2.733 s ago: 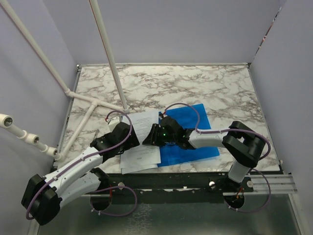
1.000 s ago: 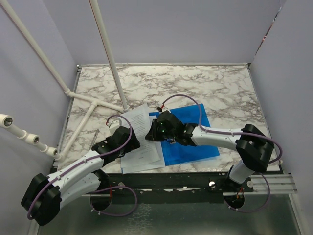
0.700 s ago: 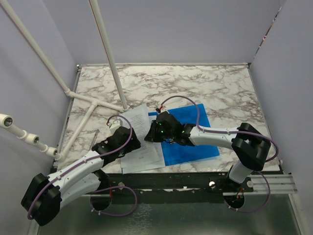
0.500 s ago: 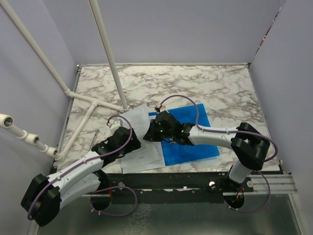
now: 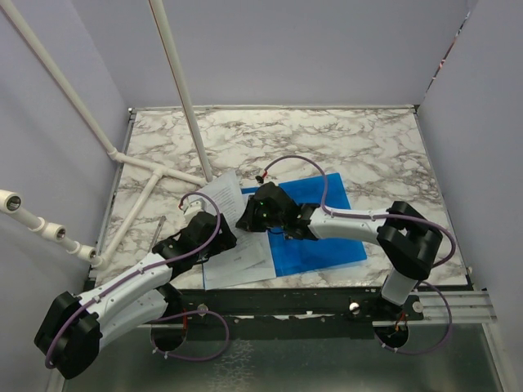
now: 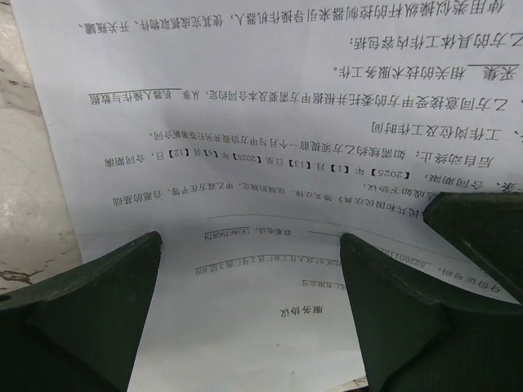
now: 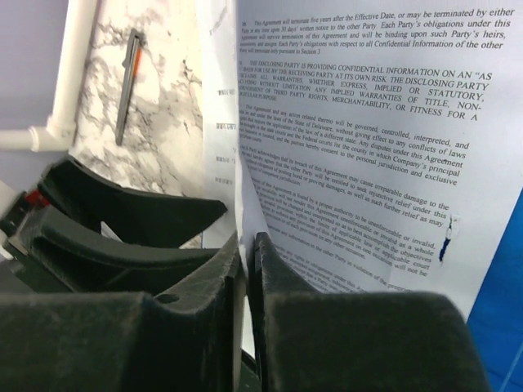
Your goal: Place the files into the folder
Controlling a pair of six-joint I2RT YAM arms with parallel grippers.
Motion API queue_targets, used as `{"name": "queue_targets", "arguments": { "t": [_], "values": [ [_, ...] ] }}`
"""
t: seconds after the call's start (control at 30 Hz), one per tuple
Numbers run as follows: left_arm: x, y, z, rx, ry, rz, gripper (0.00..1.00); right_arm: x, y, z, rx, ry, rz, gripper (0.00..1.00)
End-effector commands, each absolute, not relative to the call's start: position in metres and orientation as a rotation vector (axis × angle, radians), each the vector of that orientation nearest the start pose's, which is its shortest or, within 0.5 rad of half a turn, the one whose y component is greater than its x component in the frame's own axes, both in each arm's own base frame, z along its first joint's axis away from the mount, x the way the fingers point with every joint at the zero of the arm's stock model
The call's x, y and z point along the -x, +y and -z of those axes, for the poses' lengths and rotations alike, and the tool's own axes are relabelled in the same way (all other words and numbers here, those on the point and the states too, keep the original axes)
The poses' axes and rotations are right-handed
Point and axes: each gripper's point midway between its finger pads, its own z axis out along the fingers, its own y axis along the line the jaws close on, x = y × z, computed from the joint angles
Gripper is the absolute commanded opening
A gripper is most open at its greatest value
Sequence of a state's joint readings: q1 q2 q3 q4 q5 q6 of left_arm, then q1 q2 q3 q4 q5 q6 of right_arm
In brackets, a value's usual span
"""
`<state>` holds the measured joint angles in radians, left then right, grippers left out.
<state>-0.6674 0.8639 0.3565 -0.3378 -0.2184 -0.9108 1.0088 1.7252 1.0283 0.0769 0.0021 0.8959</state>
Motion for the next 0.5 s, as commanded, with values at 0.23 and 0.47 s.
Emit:
{"name": "queue_targets", "arguments": {
  "t": [0.23,0.47],
  "values": [
    [-0.193,-0.152,-0.055,0.368,2.381,0.545,0.97,-0.237,0.414,-0.114,0.138,2.307,-0.951,0.0],
    [-0.204,-0.155,-0.091,0.349,2.317,0.564,0.99,-0.232,0.387,-0.142,0.156,2.251,-0.913,0.0]
  ]
}}
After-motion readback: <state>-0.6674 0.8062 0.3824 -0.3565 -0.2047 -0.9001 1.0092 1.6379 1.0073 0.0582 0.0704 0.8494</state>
